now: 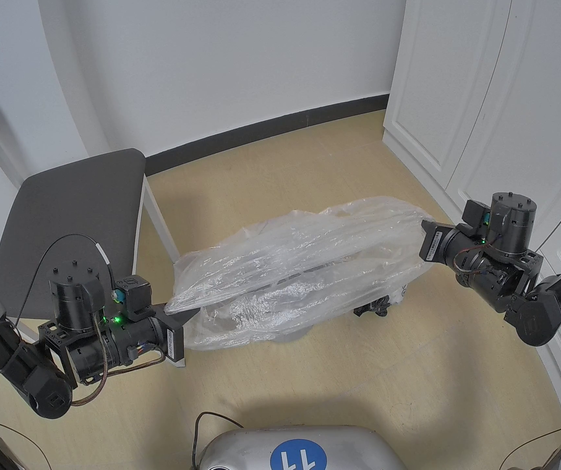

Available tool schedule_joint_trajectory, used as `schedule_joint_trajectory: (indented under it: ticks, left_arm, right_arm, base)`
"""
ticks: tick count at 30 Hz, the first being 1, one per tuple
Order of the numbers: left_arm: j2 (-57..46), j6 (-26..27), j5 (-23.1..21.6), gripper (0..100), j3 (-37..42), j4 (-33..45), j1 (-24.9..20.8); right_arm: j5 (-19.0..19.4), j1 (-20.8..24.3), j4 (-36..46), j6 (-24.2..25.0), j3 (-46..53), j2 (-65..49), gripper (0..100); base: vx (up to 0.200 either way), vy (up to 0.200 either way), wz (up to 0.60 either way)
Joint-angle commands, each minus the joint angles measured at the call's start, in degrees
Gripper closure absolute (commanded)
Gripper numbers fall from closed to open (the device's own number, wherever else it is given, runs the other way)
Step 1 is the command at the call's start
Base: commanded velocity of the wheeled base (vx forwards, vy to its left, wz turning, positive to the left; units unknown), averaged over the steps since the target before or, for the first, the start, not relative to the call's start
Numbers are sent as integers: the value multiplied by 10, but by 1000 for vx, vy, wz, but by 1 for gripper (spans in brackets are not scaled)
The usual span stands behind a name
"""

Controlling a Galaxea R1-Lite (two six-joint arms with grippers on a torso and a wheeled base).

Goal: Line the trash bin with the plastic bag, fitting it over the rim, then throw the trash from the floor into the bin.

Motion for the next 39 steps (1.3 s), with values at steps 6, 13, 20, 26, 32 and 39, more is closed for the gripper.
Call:
schedule_joint_trajectory:
  ticks: [6,13,20,26,32,39]
  left_arm:
    - [0,0,66,100,-59,98,1]
    - [0,0,70,100,-86,174,15]
    - [1,4,72,100,-86,176,22]
    - [2,22,72,100,-86,176,33]
    - [1,33,72,100,-85,176,43]
    - [1,39,72,100,-87,175,50]
  right_arm:
    - [16,38,-28,-29,46,53,100]
    - [16,32,-28,-73,71,63,100]
    - [12,11,-27,-117,83,78,100]
    - [11,0,-27,-125,85,82,100]
    - [11,-10,-27,-136,86,82,100]
    - [12,-20,-28,-150,93,82,100]
  base:
    - [0,0,0]
    - [0,0,0]
    - [0,0,0]
    - [0,0,0]
    - [0,0,0]
    - [0,0,0]
